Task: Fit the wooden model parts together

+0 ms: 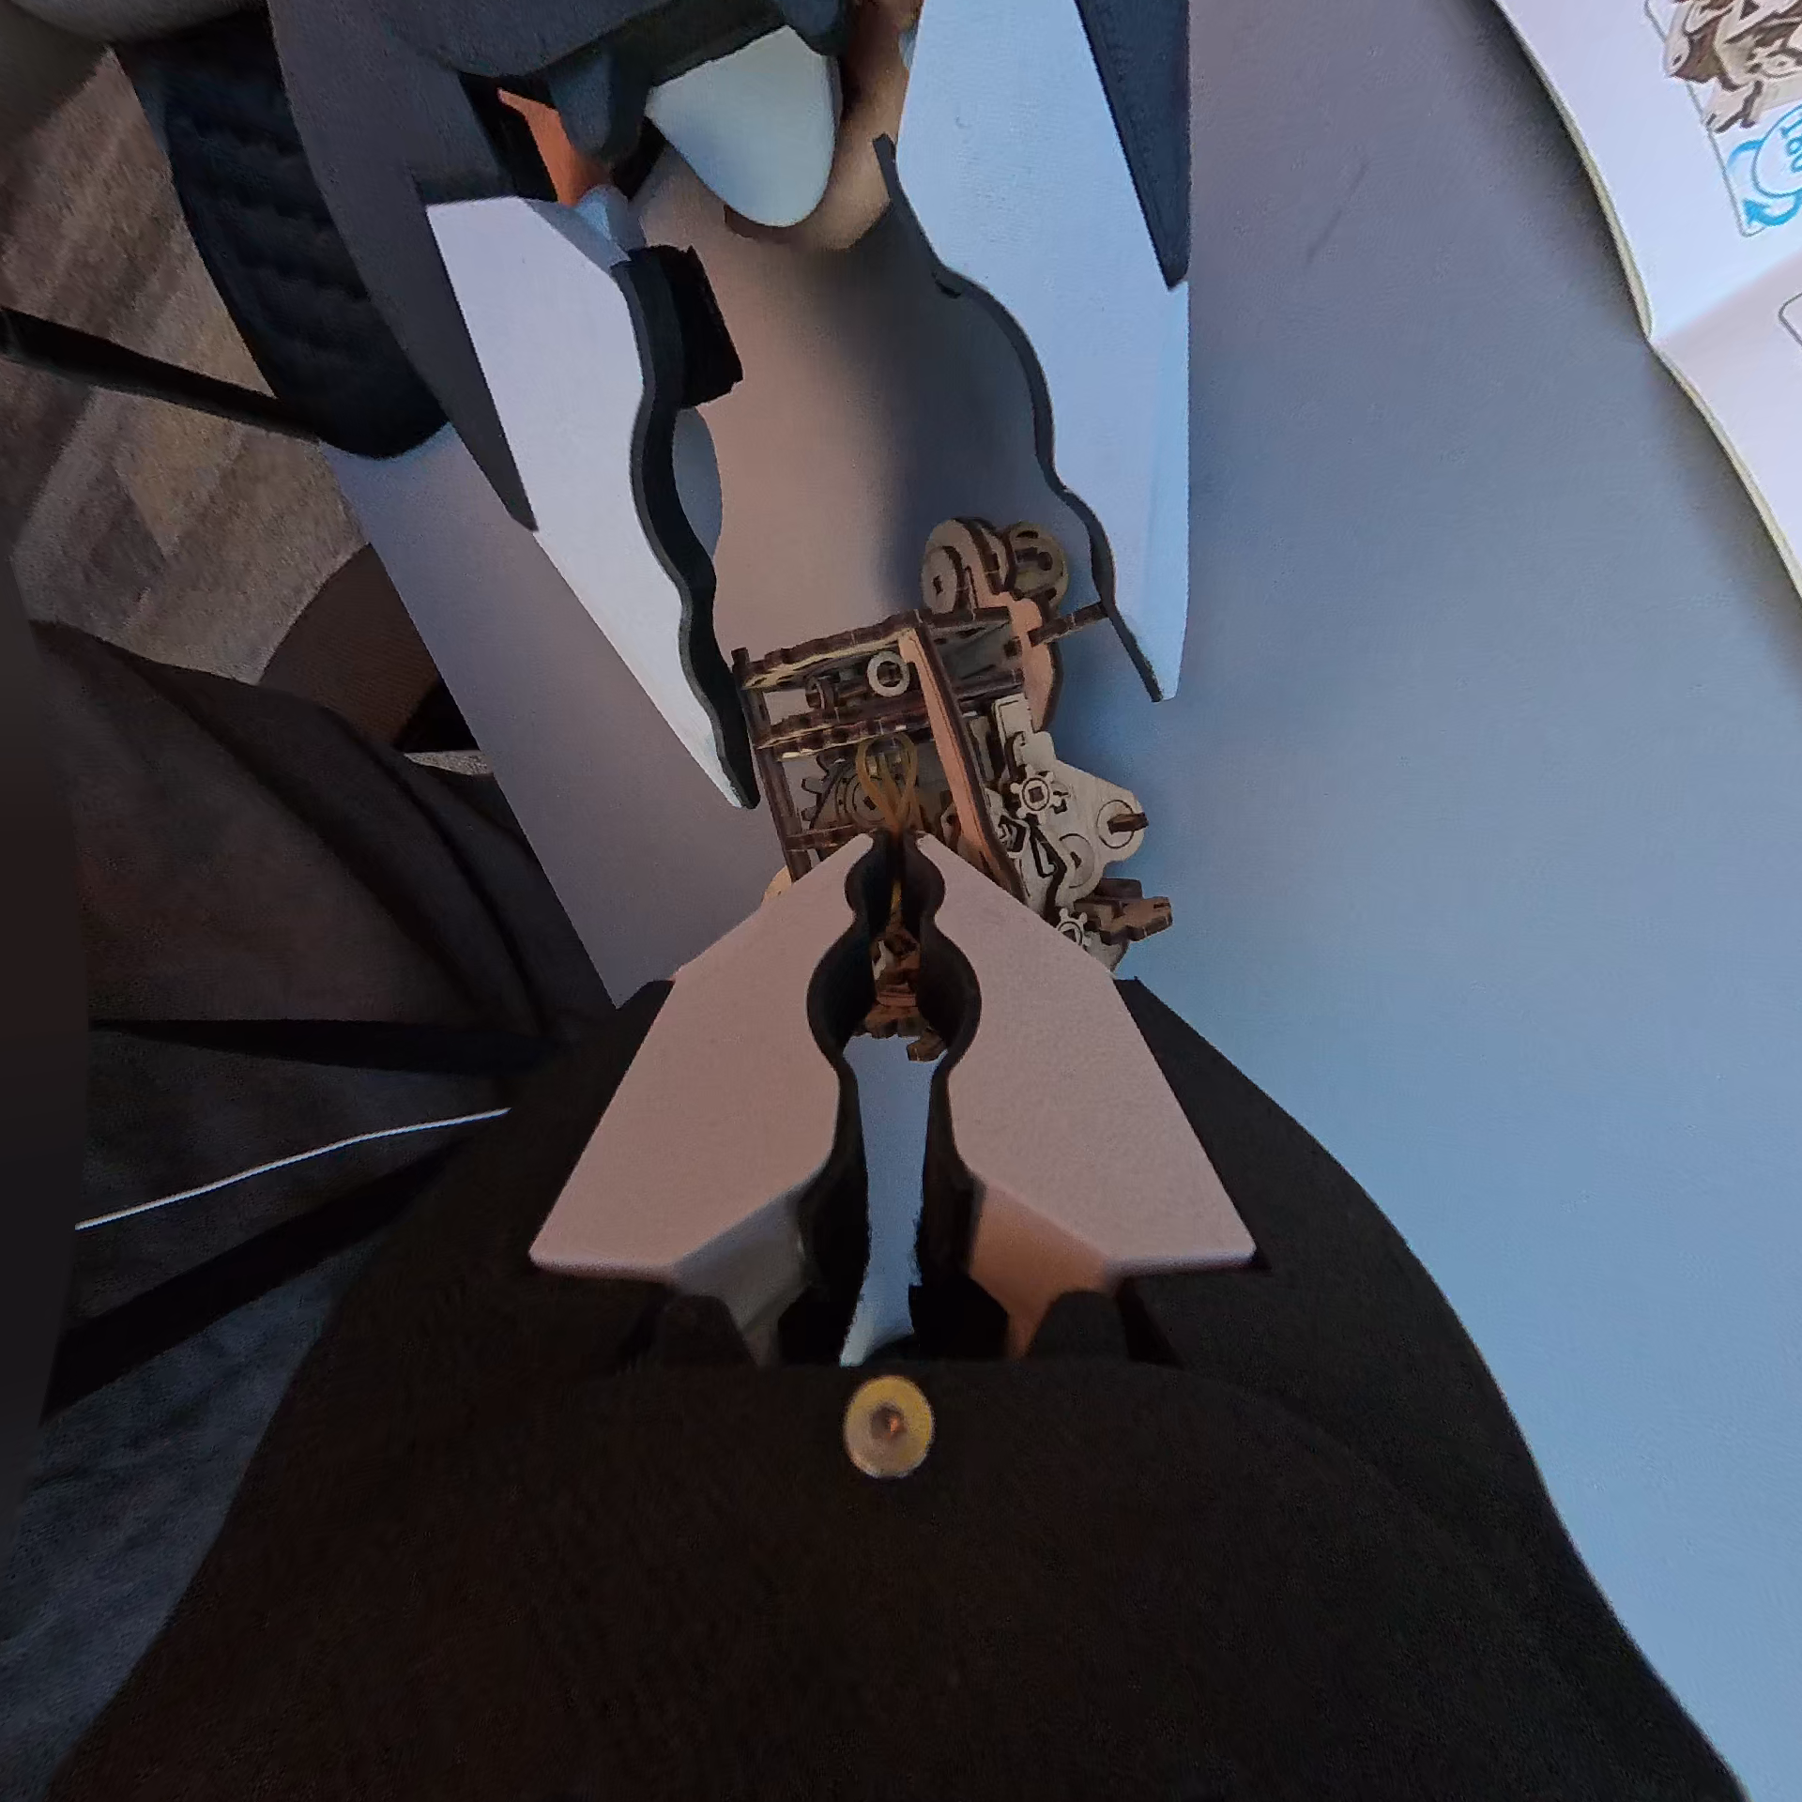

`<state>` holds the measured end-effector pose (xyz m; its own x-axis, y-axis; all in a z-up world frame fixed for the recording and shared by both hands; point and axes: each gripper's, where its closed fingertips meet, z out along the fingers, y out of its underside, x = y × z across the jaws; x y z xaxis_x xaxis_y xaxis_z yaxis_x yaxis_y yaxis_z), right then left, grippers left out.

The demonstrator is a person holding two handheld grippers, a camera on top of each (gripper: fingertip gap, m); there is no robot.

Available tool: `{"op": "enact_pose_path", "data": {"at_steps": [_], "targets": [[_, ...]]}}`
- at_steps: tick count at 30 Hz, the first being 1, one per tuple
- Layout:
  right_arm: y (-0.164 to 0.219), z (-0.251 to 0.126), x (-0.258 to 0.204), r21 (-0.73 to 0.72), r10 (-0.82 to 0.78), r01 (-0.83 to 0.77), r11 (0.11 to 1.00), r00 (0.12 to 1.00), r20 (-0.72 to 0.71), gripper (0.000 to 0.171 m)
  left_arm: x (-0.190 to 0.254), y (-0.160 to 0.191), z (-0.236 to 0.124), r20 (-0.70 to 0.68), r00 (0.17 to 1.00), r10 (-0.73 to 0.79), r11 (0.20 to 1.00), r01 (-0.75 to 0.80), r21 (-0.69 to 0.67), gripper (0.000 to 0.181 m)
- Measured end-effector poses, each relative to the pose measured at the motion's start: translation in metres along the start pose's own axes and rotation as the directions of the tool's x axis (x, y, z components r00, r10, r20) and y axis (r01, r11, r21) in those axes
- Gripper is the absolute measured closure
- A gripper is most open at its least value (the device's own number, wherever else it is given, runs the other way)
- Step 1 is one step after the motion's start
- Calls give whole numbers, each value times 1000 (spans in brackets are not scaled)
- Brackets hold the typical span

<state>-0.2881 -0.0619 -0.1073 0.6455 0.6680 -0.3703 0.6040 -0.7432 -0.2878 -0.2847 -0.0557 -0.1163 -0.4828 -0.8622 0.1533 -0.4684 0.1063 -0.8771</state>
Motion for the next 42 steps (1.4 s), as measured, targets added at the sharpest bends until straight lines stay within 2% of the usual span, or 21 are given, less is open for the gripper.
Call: {"op": "enact_pose_path", "data": {"at_steps": [16,28,36,42], "targets": [[3,-1,-3,-205,-173,154,967,982,-74,171,4,0,0,26,998,56,998,-56,-1,97],[4,-3,-4,-242,-57,54,969,998,-7,171,4,-1,1,24,999,48,999,-49,11,97],[3,-2,-7,-308,-135,124,943,991,-13,171,7,-2,2,27,997,74,997,-74,12,97],[4,-2,-7,-380,-118,97,920,992,-34,171,7,-2,3,26,997,70,997,-70,16,97]]}}
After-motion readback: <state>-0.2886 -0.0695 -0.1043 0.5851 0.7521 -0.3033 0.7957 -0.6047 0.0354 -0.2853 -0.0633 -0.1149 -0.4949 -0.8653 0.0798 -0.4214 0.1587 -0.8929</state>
